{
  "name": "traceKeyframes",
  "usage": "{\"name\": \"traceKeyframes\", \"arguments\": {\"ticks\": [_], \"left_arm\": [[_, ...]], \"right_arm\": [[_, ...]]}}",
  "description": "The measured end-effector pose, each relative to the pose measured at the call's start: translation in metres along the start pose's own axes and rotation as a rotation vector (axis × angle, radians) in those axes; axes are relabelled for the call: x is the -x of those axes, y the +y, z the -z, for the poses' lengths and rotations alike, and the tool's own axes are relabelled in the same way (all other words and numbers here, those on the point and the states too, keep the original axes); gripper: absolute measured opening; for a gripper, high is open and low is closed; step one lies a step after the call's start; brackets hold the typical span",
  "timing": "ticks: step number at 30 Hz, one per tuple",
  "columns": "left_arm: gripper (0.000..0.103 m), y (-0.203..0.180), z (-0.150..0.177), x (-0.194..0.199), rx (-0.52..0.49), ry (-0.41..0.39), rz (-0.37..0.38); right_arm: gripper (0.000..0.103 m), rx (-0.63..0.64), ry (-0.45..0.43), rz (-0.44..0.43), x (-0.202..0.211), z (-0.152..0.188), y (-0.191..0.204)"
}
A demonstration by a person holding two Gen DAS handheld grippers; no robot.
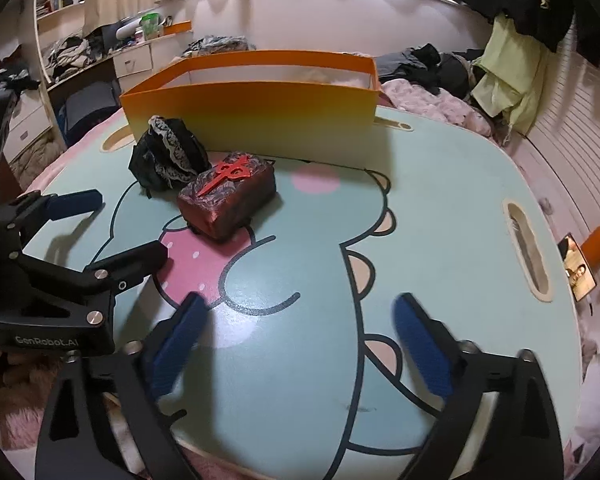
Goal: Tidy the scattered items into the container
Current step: 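Grasp the grey fur pompom in the box with the left gripper and drop it by the pouch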
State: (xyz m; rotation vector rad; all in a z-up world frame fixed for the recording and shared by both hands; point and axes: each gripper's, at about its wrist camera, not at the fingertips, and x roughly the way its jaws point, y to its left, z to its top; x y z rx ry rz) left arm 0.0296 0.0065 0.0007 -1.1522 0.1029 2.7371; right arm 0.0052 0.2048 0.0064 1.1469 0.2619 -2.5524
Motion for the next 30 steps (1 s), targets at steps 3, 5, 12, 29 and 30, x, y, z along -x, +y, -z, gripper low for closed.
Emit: {"name": "traceKeyframes", "arguments": {"ticks": [3,5,12,29,30], "left_arm": [[0.103,0.0,0.0,0.001,0.0,0.001,0.0],[0.103,0.0,0.0,0.001,-0.001,0.003,0.002],[0.103,0.019,-0.027,0.021,0.03,0.013,0.047],[0.083,-0.002,-0.197,-0.076,0.106,0.188,0.108],[0.083,-0.006,-0.2,-0.084,0.109,0.193,0.087]], "right_arm": [[0.103,0.003,-0.003,-0.004,-0.001,0.002,-0.001],[0.103,0.003,-0.004,-0.004,-0.001,0.002,-0.001],[0.103,-0.003,-0.006,-0.005,0.003,0.005,0.005],[0.103,0.004,-0.01,-0.009,0.003,0.004,0.004],[0.103,0.004,-0.01,-0.009,0.003,0.003,0.005]]}}
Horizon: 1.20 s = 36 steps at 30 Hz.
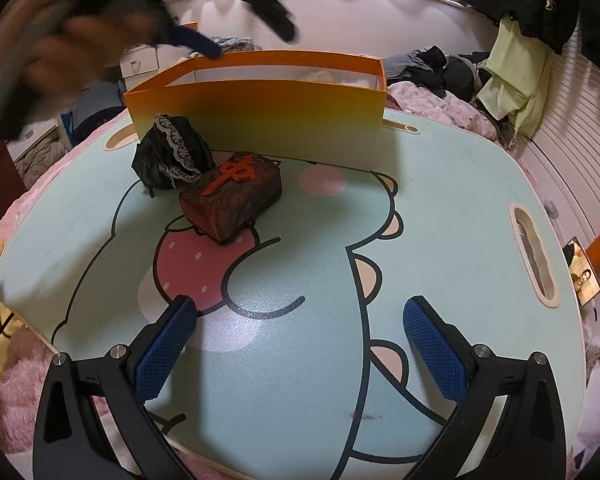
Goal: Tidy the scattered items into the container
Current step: 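Grasp the grey fur pompom in the box with the left gripper and drop it by the pouch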
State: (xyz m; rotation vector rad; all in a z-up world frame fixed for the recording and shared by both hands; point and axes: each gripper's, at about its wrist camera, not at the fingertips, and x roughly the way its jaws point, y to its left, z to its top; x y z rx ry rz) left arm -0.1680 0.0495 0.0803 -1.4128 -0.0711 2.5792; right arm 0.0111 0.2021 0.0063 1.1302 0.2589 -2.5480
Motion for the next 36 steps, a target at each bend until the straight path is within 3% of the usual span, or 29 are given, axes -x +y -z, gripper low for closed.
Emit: {"name": "traceKeyframes", "arguments": {"ticks": [5,7,13,18,24,29,33,36], "left_arm": [[0.078,-0.013,-0.013,-0.043,0.018,0.079,-0.043],[0.039,-0.012,-0.011,-0.051,0.028,0.115,-0.037],[0.039,-0.004,-0.011,-0.03,0.039,0.039,0.001],[0.039,0.009,-0.006,0.018,0.035,-0.064,0.067],[0.039,0.022,0.044,0.08,-0.033,-0.159,0.15],[0.039,0.034,0.092,0.076,-0.045,-0.128,0.199],[0.04,0.033,0.114,0.058,-0.059,-0.104,0.193],[0.052,0.035,0.12,0.056,-0.053,-0.142,0.173]], "right_arm": [[0.103,0.002,-0.004,-0.003,0.0,-0.001,0.001],[0.103,0.003,-0.006,-0.004,0.0,0.0,0.001],[0.103,0.005,-0.011,-0.009,0.001,0.0,0.0],[0.103,0.004,-0.012,-0.009,0.0,0.001,0.0],[0.103,0.004,-0.013,-0.008,-0.002,0.003,0.0],[0.103,0.005,-0.014,-0.008,-0.003,0.004,0.0],[0.103,0.005,-0.014,-0.008,-0.003,0.005,0.001],[0.103,0.005,-0.015,-0.008,-0.004,0.006,0.001]]}}
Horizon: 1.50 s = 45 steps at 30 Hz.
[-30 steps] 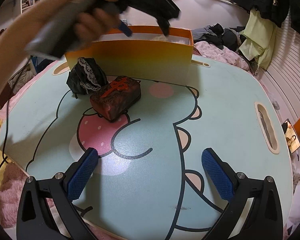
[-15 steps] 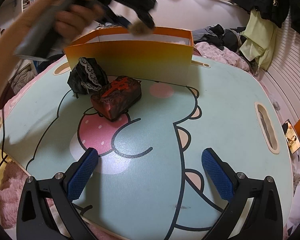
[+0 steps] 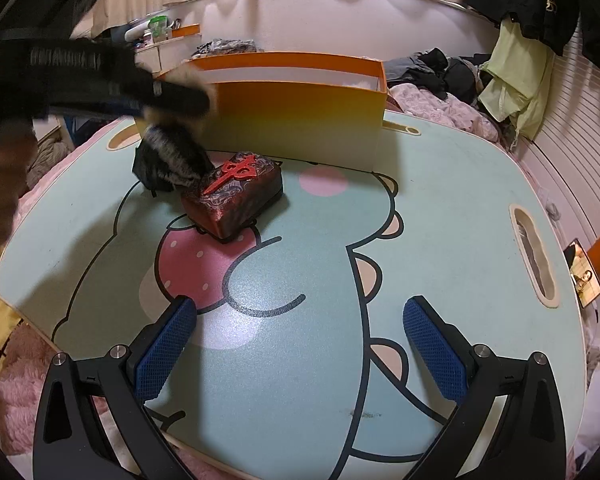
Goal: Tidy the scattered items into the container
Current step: 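Grasp the grey fur pompom in the box with the left gripper and drop it by the pouch, then grasp the tan plush ball in the box with the right gripper and set it beside the red box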
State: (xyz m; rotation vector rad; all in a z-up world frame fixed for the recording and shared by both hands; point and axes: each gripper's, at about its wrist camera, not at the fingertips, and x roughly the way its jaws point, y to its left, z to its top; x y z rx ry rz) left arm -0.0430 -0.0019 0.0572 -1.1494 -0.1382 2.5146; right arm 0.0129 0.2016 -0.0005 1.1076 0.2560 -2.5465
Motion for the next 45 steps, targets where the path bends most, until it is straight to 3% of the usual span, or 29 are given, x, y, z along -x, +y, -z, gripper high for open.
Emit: {"name": "traceKeyframes", "arguments": {"ticks": [1,5,8,15,20,24,29,40,43,45], "left_arm": [[0.06,0.002,0.0,0.002,0.008,-0.008,-0.006],[0.074,0.007,0.002,0.025,0.027,-0.082,0.004],[0.09,0.011,0.011,0.042,0.01,-0.117,-0.044],[0.091,0.009,0.063,0.044,-0.074,-0.073,-0.169],[0.091,0.01,0.091,0.035,-0.081,-0.117,-0.306],[0.091,0.013,0.093,0.02,-0.047,-0.058,-0.297],[0.102,0.006,0.099,0.016,-0.048,-0.077,-0.343],[0.102,0.002,0.102,0.016,-0.055,-0.095,-0.367],[0.102,0.002,0.101,0.017,-0.055,-0.094,-0.366],[0.102,0.002,0.102,0.017,-0.054,-0.094,-0.366]], "right_arm": [[0.103,0.0,0.0,0.0,0.0,0.0,0.0],[0.103,0.0,0.0,0.0,0.0,0.001,0.001],[0.103,-0.001,0.0,0.0,0.001,0.001,0.001],[0.103,-0.001,0.0,0.0,0.001,0.003,0.001],[0.103,-0.001,-0.001,0.0,0.0,0.003,0.0],[0.103,-0.001,-0.001,-0.001,0.001,0.004,-0.001],[0.103,-0.001,-0.001,-0.001,0.0,0.005,-0.001],[0.103,-0.002,0.014,-0.006,0.002,0.006,-0.006],[0.086,-0.035,-0.001,-0.081,0.013,-0.006,-0.014],[0.085,-0.049,-0.047,-0.124,0.03,-0.028,-0.021]]}}
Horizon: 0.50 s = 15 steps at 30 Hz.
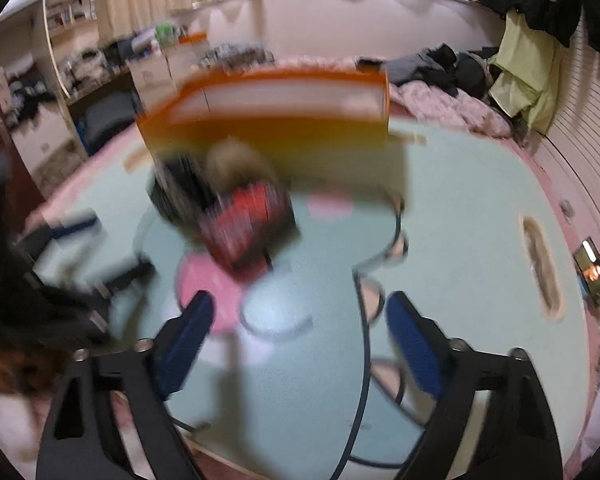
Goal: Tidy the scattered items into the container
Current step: 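Grasp the tan plush ball in the box with the right gripper and set it beside the red box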
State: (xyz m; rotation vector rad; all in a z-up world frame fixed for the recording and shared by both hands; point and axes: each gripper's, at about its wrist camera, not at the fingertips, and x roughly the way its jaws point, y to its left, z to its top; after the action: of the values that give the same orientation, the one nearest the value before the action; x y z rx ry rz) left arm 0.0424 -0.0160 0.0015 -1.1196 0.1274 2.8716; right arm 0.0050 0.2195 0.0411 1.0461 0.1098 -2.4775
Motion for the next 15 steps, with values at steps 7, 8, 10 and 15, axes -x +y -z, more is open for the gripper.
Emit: {"name": "traceKeyframes", "arguments": {"ticks": [7,8,10,15], "left_arm": [[0.102,0.002,0.001,0.001,-0.006,-0.005,0.0],[0.102,0.002,0.0,0.001,-0.004,-0.005,0.001],[0.102,0.002,0.0,0.001,-0.001,-0.004,0.004],[0.102,0.002,-0.002,0.001,-0.002,-0.005,0.009]], "right_arm": [[0.065,0.098,0.032,0.004,-0.011,-0.12,0.01],[0.059,0.098,0.085,0.008,-0.028,-0.13,0.011],[0.052,0.04,0.215,-0.001,-0.068,-0.143,0.004],[0.05,-0.009,0.31,0.04,-0.117,-0.146,-0.008]]}}
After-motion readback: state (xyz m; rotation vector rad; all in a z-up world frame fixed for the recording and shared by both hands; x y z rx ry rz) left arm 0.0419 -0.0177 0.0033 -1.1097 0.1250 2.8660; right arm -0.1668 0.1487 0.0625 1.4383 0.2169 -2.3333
